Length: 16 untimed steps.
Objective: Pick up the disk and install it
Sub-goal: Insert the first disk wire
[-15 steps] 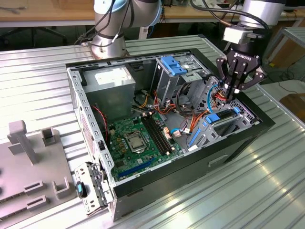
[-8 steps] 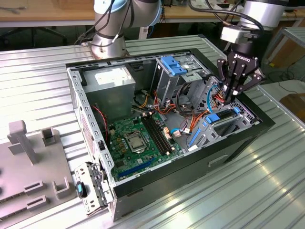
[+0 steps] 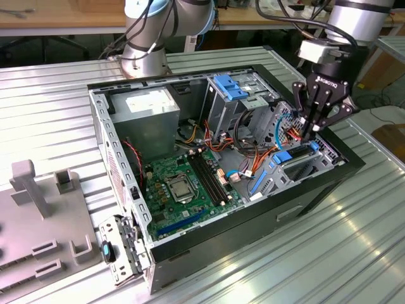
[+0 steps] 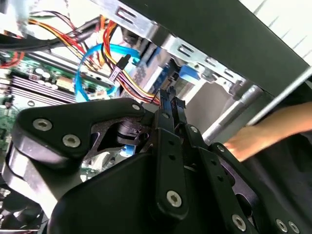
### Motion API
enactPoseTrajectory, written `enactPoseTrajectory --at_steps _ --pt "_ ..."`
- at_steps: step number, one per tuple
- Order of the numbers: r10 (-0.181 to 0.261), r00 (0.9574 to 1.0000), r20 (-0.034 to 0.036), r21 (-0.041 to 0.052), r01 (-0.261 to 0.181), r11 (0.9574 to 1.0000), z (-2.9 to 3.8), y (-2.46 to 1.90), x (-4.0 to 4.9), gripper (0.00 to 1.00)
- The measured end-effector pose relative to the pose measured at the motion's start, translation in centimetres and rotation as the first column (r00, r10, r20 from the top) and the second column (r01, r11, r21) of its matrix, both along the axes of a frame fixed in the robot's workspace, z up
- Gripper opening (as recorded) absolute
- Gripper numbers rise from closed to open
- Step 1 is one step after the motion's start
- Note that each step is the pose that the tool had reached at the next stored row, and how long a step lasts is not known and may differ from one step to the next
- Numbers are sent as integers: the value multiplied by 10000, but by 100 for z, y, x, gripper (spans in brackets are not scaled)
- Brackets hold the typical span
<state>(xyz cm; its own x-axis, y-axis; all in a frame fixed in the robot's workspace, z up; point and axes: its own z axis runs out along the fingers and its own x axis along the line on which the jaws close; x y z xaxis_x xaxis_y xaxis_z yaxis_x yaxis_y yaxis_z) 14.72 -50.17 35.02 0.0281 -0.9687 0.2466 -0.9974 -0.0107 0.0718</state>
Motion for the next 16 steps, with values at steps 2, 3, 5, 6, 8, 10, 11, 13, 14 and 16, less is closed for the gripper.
enactPoseTrajectory --at_steps 2,3,5,6,8,10,11,13,14,16 --pt "6 10000 38 394 -8 9992 0 -7 -5 16" --pt "8 10000 86 553 -13 9985 0 -26 -6 16" --pt "9 9999 137 566 -17 9984 -1 -93 -7 16" --pt "8 9999 157 576 -17 9983 0 -116 -9 16" --pt "8 9999 171 597 -18 9982 0 -126 -11 16" --pt "8 9999 173 601 -19 9982 -1 -126 -14 16" --pt "8 9999 173 602 -18 9982 -3 -128 -15 16" --pt "7 9998 174 603 -18 9982 -8 -134 -20 16" --pt "7 9998 174 601 -17 9982 -8 -136 -23 16" --pt "8 9998 175 600 -18 9982 -12 -136 -23 16"
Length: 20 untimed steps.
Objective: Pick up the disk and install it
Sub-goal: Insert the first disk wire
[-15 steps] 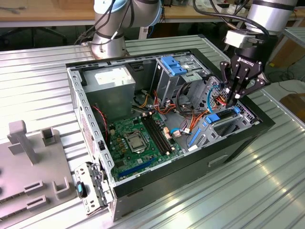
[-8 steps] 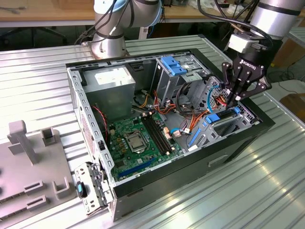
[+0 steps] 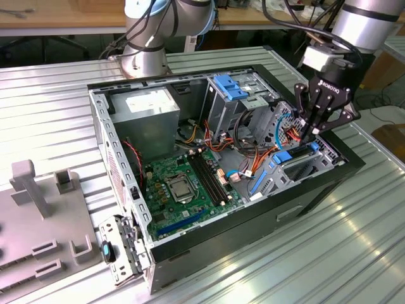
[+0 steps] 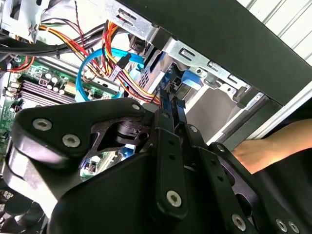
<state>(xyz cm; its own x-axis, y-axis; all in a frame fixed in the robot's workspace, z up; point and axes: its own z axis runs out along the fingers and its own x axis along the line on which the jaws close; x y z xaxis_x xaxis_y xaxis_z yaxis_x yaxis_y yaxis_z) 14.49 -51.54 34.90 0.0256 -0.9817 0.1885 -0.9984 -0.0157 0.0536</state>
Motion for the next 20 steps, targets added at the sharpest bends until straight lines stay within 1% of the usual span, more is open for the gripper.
enactPoseTrajectory --at_steps 3,7,12,14,20 --pt "-2 10000 0 3 2 10000 -5 -1 0 16" --pt "-30 10000 2 4 30 10000 -12 -13 -1 16" --pt "-252 9997 2 6 252 9997 -18 -15 -1 16" --pt "-319 9995 3 4 319 9995 -18 -31 -1 16" --pt "-494 9988 2 4 494 9988 -33 -36 -1 16"
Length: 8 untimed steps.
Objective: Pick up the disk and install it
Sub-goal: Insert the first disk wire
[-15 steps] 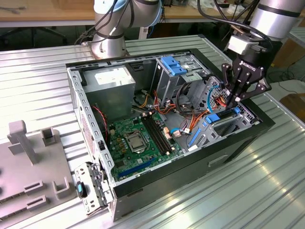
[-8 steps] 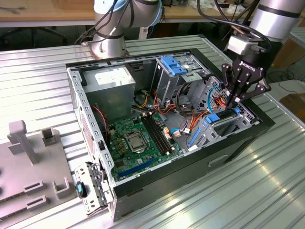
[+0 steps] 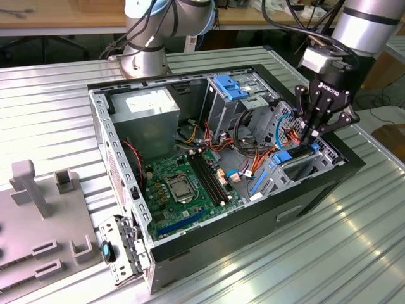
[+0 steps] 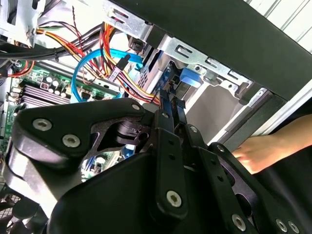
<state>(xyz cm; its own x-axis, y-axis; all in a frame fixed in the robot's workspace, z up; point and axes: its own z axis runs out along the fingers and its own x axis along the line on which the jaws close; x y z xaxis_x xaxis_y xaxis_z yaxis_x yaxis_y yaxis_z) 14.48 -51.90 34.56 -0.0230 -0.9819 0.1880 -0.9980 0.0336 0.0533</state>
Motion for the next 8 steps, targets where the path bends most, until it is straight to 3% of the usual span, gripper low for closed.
enactPoseTrajectory --at_steps 8 --pt "-58 10000 0 -2 58 10000 -22 -20 0 16"
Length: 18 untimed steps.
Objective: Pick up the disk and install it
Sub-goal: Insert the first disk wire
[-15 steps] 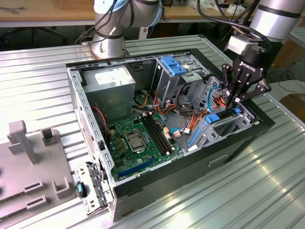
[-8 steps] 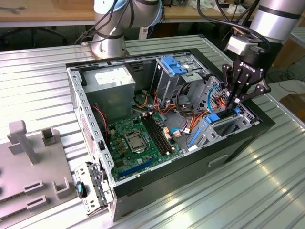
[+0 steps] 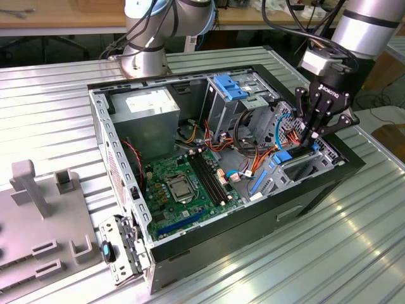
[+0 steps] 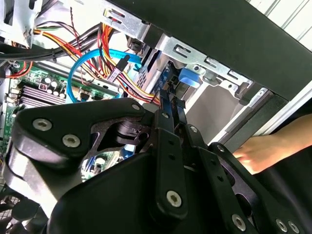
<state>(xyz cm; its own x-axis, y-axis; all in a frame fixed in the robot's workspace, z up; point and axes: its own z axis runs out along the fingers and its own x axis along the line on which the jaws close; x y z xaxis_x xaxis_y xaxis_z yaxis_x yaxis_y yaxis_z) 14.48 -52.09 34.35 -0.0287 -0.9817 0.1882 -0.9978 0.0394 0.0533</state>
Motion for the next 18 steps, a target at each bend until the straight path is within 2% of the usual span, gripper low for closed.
enactPoseTrajectory --at_steps 8,18 --pt "21 10000 4 12 -21 10000 6 -1 1 16" --pt "305 9995 25 11 -305 9995 23 0 -4 16"
